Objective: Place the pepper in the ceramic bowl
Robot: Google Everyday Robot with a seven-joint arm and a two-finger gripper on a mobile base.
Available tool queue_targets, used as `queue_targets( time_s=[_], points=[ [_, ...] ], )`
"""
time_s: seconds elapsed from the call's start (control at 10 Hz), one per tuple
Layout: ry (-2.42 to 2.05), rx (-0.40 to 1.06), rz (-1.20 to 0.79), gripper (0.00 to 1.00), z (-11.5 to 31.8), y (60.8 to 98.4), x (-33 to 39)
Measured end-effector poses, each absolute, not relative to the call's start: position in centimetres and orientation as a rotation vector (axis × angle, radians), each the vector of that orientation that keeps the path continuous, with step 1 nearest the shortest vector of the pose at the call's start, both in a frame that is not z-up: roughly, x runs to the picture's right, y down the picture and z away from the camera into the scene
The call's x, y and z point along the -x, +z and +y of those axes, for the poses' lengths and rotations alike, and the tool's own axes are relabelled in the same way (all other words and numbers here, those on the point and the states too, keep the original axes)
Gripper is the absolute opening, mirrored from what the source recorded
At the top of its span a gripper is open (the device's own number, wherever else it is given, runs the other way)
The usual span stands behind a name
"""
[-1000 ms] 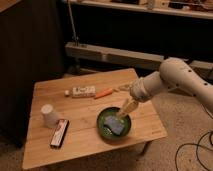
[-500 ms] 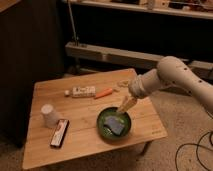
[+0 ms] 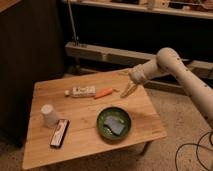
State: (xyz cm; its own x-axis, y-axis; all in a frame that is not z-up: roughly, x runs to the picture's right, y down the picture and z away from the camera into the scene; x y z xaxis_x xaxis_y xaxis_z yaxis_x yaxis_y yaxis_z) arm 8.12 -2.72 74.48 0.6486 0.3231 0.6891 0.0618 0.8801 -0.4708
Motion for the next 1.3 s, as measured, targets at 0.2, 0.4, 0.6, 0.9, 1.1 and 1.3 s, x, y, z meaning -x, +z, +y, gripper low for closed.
queue_targets(
  time_s=[0.2, 0.4, 0.6, 0.9, 1.1, 1.3],
  points=[
    [0.129, 0.469, -0.778, 0.8, -2.6, 75.3, -8.5],
    [0.063, 0.441, -0.647, 0.8, -3.5, 78.6, -9.1],
    [0.001, 0.411, -0.583, 0.8, -4.9, 83.0, -10.4],
    [-0.06, 0.395, -0.566, 0.8, -6.4, 88.0, -10.9],
    [-0.096, 0.406, -0.608, 0.8, -6.4, 89.7, -8.2],
    [-0.134, 0.44, -0.613, 0.8, -4.8, 90.9, -5.9]
  ],
)
